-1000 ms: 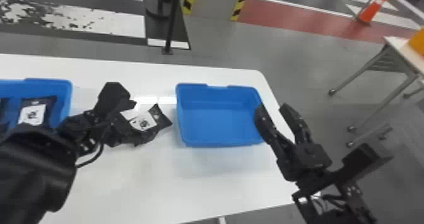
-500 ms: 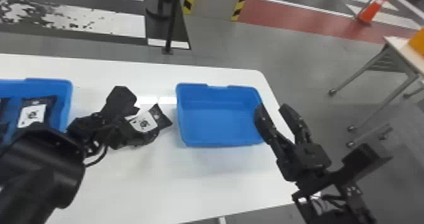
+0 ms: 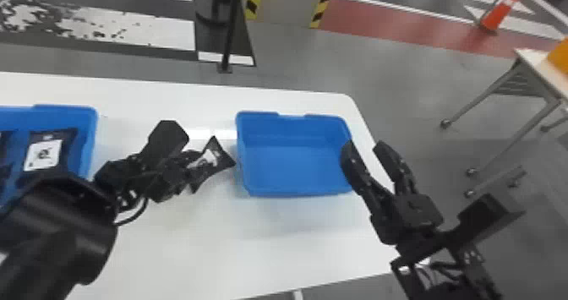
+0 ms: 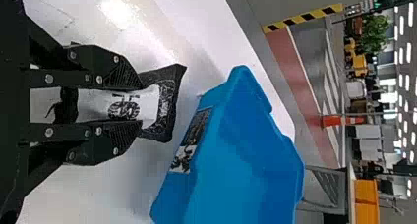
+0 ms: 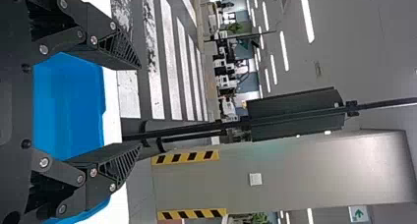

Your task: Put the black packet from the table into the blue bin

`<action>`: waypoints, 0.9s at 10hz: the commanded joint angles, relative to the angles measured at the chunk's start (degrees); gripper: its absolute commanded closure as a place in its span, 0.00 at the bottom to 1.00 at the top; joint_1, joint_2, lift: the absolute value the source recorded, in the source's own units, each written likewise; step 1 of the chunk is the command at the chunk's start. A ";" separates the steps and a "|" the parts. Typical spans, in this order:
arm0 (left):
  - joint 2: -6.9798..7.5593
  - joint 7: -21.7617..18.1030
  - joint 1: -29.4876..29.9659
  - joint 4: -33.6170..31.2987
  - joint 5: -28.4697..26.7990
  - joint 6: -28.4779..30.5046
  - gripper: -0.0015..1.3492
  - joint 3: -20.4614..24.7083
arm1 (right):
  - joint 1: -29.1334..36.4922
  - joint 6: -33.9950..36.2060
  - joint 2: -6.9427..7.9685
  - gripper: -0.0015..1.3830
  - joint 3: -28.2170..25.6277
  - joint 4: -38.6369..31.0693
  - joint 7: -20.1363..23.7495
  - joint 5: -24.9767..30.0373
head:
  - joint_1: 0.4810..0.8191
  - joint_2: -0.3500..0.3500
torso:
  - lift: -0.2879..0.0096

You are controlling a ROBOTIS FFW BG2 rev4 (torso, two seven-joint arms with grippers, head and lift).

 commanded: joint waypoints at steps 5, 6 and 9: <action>4.14 -5.52 0.89 -6.76 3.77 -7.19 0.90 3.13 | 0.94 0.00 0.05 0.37 0.08 -0.78 -0.09 0.10 | 0.63 0.00 | 0.60; 5.11 -6.32 3.00 -10.98 3.77 -6.77 0.90 6.67 | 1.08 0.00 0.05 0.37 0.08 -0.92 -0.09 0.21 | 0.63 0.00 | 0.60; 5.81 -7.90 11.86 -21.53 0.45 -5.79 0.90 22.78 | 1.23 0.00 0.05 0.37 0.08 -1.49 -0.09 0.10 | 0.63 0.14 | 0.60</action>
